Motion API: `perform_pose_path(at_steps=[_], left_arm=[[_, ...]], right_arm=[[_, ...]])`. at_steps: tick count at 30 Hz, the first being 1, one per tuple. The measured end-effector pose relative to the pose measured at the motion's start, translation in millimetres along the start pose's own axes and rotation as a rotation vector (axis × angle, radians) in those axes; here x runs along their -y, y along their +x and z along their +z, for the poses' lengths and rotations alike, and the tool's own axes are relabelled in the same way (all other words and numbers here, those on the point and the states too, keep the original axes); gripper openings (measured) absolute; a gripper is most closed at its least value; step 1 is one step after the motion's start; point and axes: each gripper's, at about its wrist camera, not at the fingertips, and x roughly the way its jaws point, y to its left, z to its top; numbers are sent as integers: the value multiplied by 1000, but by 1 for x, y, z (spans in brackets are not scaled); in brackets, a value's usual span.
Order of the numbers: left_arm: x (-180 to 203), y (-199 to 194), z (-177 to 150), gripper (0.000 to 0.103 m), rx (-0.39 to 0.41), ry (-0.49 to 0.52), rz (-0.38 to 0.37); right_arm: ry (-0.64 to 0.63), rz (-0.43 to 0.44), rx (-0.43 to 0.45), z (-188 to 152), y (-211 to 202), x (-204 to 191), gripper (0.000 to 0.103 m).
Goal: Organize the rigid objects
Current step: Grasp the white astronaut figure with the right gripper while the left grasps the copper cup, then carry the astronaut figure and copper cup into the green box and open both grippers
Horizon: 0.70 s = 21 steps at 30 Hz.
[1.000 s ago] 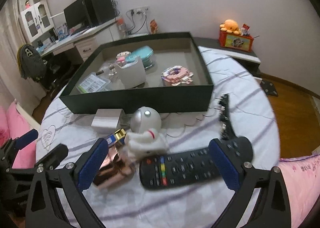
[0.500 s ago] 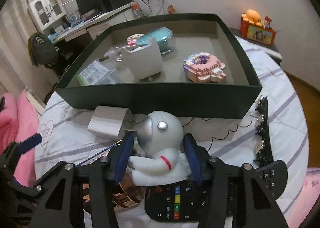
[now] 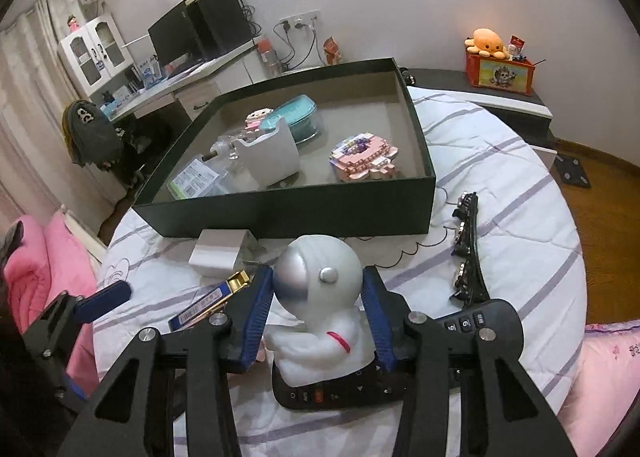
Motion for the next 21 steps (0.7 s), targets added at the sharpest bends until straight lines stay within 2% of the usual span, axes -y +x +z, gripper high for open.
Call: perform_pose_path(at_steps=[3, 6, 9, 11, 13, 15, 18, 19, 21], left_arm=[[9, 9, -1, 101, -18, 38, -4], [18, 19, -5, 84, -47, 80, -33], [21, 25, -7, 79, -48, 96, -39], [19, 27, -5, 69, -55, 82, -73], [14, 28, -3, 64, -57, 64, -102], [9, 28, -3, 62, -61, 41, -133], [4, 28, -5, 56, -60, 15, -144], [2, 26, -5, 46, -57, 5, -139], [-6, 26, -5, 47, -68, -30, -161]], right_arm=[[-19, 0, -17, 0, 6, 0, 46], [-38, -6, -40, 0, 16, -2, 47], [-59, -14, -59, 0, 23, -4, 47], [-64, -11, -68, 0, 27, -3, 47], [-74, -17, -89, -1, 30, -3, 61], [-88, -30, -132, -6, 39, -4, 60], [-81, -30, -100, -13, 38, -2, 58], [-60, -17, -91, -14, 36, 1, 58], [-43, -6, -80, -13, 33, 4, 58]])
